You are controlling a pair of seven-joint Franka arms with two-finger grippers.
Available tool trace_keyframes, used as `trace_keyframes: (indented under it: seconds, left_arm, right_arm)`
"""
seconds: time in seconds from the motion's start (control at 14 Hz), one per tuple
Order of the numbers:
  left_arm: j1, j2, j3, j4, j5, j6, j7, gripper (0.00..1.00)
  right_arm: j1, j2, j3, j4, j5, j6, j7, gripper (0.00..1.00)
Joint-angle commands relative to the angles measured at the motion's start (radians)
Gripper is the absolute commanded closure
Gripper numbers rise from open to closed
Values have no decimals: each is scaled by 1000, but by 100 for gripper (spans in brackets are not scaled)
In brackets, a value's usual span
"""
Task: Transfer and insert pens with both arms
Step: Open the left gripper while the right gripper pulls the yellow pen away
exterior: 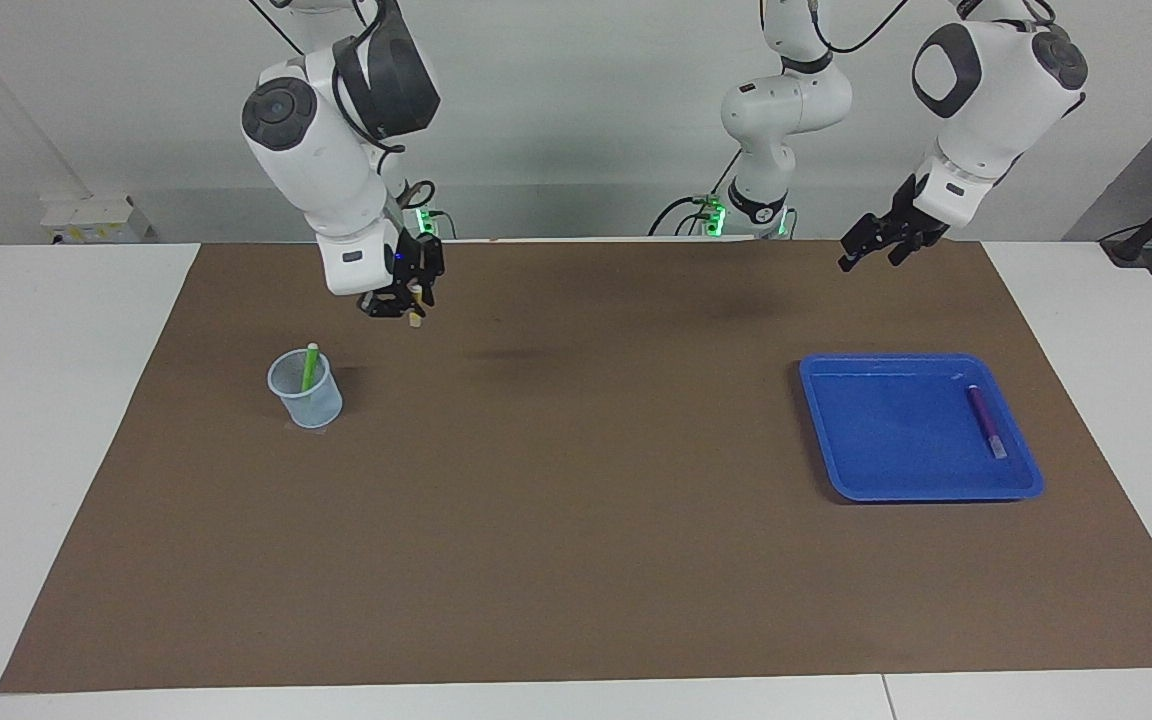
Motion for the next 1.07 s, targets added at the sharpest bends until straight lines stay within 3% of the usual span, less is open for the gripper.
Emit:
trace_keyframes:
  seconds: [0.0, 0.43, 0.64, 1.0]
  left_arm:
    - [50, 55, -7, 23, 53, 44, 127, 0]
    - [113, 237, -5, 113, 110, 138, 267, 0]
    - [122, 308, -5, 115, 136, 226, 311, 0]
    - [141, 403, -7, 115, 145, 337, 341, 0]
  right_arm:
    - [-13, 1, 14, 46, -160, -8, -218, 100]
    - [-106, -83, 14, -217, -220, 275, -359, 100]
    - [-175, -108, 14, -285, -220, 307, -425, 100]
    - [-201, -110, 14, -363, -220, 368, -415, 100]
